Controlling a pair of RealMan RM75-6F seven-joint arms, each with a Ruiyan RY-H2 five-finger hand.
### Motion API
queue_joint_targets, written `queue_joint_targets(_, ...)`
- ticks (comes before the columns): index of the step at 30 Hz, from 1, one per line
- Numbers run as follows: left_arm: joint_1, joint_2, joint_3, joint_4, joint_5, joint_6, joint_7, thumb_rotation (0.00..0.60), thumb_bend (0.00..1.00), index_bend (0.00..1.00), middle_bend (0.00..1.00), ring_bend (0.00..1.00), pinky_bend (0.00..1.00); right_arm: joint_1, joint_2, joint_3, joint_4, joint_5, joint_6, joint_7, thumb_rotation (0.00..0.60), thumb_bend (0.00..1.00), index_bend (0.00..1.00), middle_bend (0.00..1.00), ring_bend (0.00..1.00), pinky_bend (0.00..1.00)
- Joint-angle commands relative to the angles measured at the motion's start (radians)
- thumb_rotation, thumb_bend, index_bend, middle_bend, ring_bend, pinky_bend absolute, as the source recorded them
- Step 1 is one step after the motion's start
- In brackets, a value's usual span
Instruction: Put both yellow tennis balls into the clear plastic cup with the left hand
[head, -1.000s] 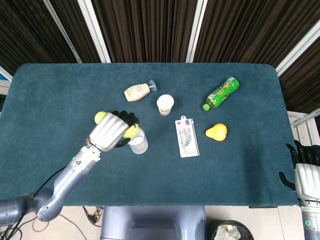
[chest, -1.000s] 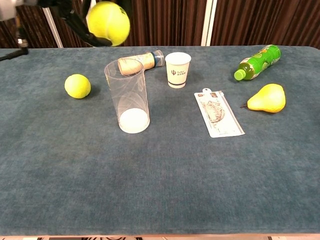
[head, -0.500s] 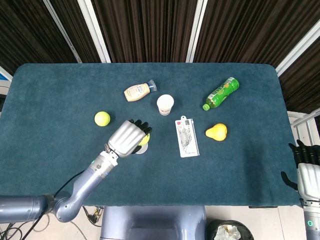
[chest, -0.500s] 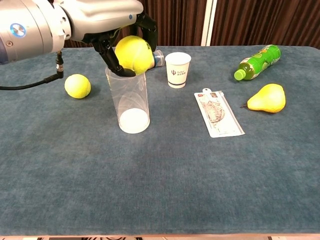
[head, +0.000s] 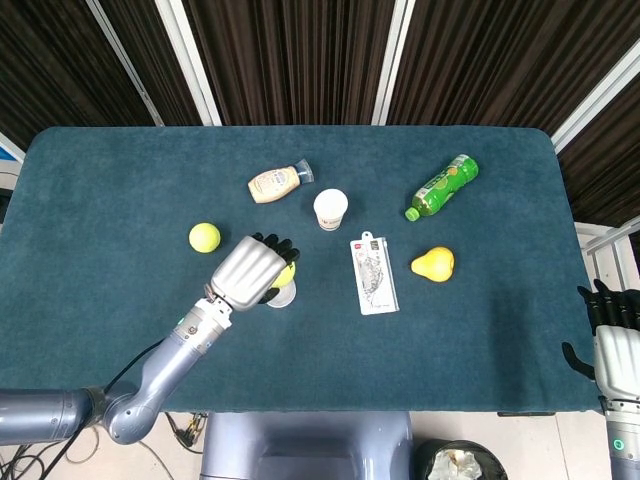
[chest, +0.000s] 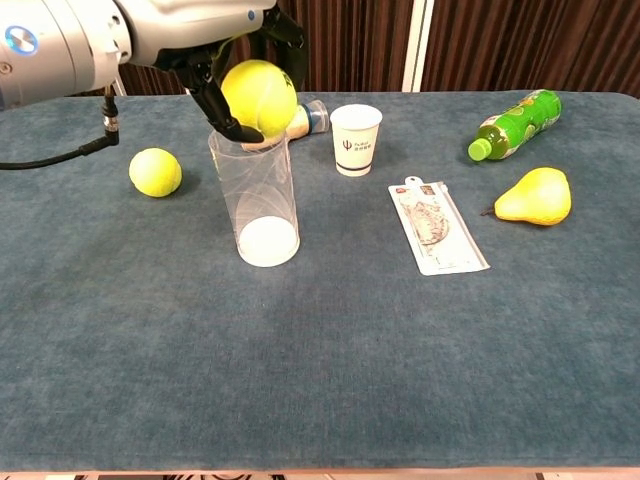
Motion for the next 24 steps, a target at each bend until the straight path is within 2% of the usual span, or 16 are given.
queue_joint_targets(1, -0.002, 0.014, 0.004, -0.012, -0.009, 0.000, 0.000, 0.600, 0.19, 0.39, 0.38, 0.33, 0.49, 0.000, -0.001, 0.000, 0.000, 0.000, -0.001, 0.000, 0.600, 0.34, 0.14, 0.08, 0.11, 0.10)
queue_joint_targets(9, -0.024, 0.040, 0.032, -0.027, -0.051, -0.016, 0.042, 0.600, 0.15, 0.36, 0.33, 0.28, 0.45, 0.005, 0.002, -0.010, -0.001, -0.003, -0.018, -0.007, 0.600, 0.34, 0.14, 0.07, 0.11, 0.10)
queue_joint_targets(16, -0.039, 0.059, 0.036, -0.048, -0.102, 0.000, 0.067, 0.600, 0.05, 0.32, 0.24, 0.18, 0.35, 0.006, 0.003, -0.012, -0.001, -0.003, -0.021, -0.014, 0.600, 0.34, 0.14, 0.08, 0.11, 0.10)
queue_joint_targets(19, -0.034, 0.069, 0.030, -0.058, -0.104, 0.023, 0.055, 0.600, 0.05, 0.32, 0.24, 0.18, 0.34, 0.006, 0.004, -0.012, -0.003, -0.004, -0.019, -0.014, 0.600, 0.34, 0.14, 0.08, 0.11, 0.10)
queue_joint_targets(22, -0.012, 0.080, 0.026, -0.044, -0.063, 0.079, 0.030, 0.600, 0.05, 0.32, 0.24, 0.18, 0.33, 0.004, 0.006, -0.011, -0.004, -0.006, -0.014, -0.013, 0.600, 0.34, 0.14, 0.08, 0.11, 0.10)
queue_joint_targets(24, 0.022, 0.122, 0.038, -0.036, -0.063, 0.094, -0.012, 0.600, 0.05, 0.31, 0.24, 0.18, 0.32, 0.002, 0.006, -0.009, -0.006, -0.003, -0.009, -0.019, 0.600, 0.34, 0.14, 0.08, 0.11, 0.10)
